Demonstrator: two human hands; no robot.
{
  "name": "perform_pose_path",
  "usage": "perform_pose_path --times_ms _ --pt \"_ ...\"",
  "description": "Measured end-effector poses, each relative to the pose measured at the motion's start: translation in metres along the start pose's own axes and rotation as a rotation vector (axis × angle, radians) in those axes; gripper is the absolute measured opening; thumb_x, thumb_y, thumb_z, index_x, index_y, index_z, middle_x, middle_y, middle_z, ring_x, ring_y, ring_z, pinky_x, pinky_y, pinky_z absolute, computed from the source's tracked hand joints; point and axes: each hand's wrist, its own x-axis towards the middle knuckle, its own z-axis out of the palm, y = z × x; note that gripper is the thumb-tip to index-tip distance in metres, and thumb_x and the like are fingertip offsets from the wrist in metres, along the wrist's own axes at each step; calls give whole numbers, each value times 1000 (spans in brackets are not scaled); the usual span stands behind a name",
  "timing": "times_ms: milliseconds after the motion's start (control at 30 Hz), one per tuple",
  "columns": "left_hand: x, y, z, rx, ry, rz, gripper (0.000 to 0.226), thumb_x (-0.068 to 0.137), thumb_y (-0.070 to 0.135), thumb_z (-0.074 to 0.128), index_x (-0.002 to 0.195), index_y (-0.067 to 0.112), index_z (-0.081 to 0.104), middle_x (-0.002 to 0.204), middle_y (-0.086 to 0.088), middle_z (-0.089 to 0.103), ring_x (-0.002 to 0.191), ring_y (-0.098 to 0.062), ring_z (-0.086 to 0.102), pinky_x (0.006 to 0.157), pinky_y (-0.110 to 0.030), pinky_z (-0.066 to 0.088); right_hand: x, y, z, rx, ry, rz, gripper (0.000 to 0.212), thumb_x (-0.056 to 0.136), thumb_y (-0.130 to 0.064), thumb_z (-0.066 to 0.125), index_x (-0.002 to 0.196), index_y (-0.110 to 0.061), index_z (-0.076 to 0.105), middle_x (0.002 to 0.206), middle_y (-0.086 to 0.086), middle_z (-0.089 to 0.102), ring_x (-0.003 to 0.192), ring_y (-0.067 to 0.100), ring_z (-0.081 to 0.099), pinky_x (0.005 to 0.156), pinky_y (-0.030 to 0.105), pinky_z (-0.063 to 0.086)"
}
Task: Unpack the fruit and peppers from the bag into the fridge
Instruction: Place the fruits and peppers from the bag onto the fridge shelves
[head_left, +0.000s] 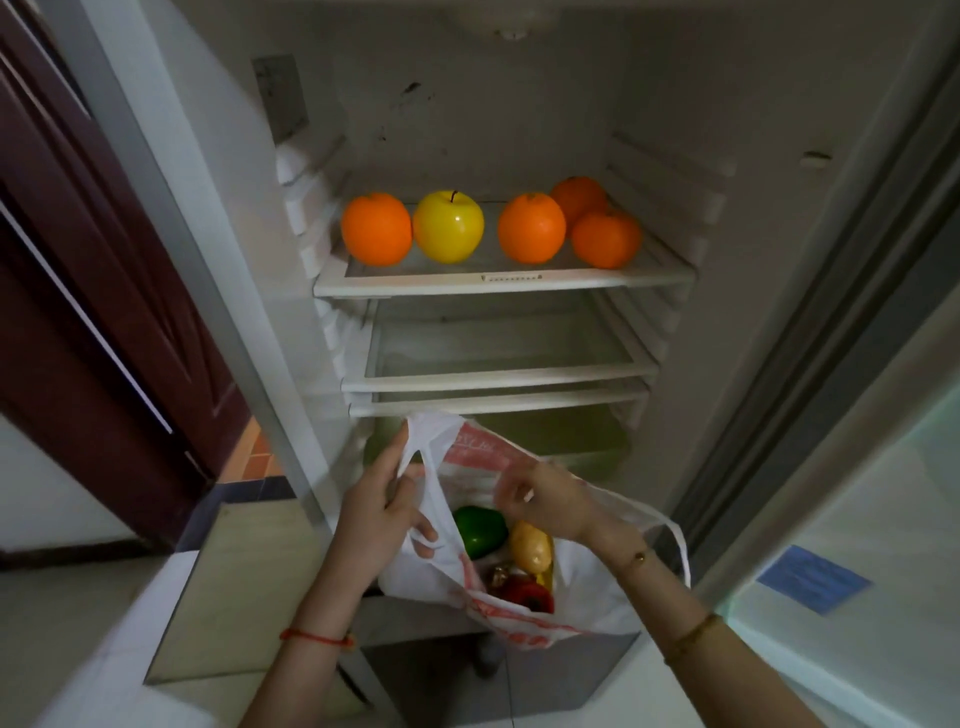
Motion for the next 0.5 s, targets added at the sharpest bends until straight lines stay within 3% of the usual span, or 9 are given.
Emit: perform_pose_path --times_ms 100,167,267,367,500 --pt "-9 -1 -5 -12 12 6 59 101 14 44 149 40 22 99 -2 63 59 -25 71 53 -37 61 0 20 37 -165 -148 92 19 88 -13 58 105 -13 67 113 7 67 103 22 63 86 27 49" --pt "-16 -3 -8 -23 22 12 59 100 12 45 148 41 24 99 -4 64 57 -26 71 53 -39 61 -4 33 51 -189 -191 120 32 92 -15 54 123 -12 59 123 11 63 110 28 61 89 26 46" --pt "-25 -6 -10 -55 26 4 59 100 13 47 144 46 26 105 0 67 57 -27 70 53 -41 60 -11 51 61 -363 -212 52 66 95 -23 51 154 -13 22 150 14 39 130 31 46 107 35 39" --pt "-30 -9 -11 -71 33 -2 60 99 15 49 147 43 26 101 -8 69 57 -27 70 52 -40 60 -13 55 66 -590 -230 34 65 98 -16 45 155 -9 13 154 18 28 140 36 32 116 42 27" --pt "-35 -10 -11 -55 35 4 59 100 16 48 149 39 26 78 -7 68 54 -24 70 51 -36 59 -8 65 74 -643 -253 82 68 96 -28 52 153 -12 18 155 13 26 143 32 26 119 39 22"
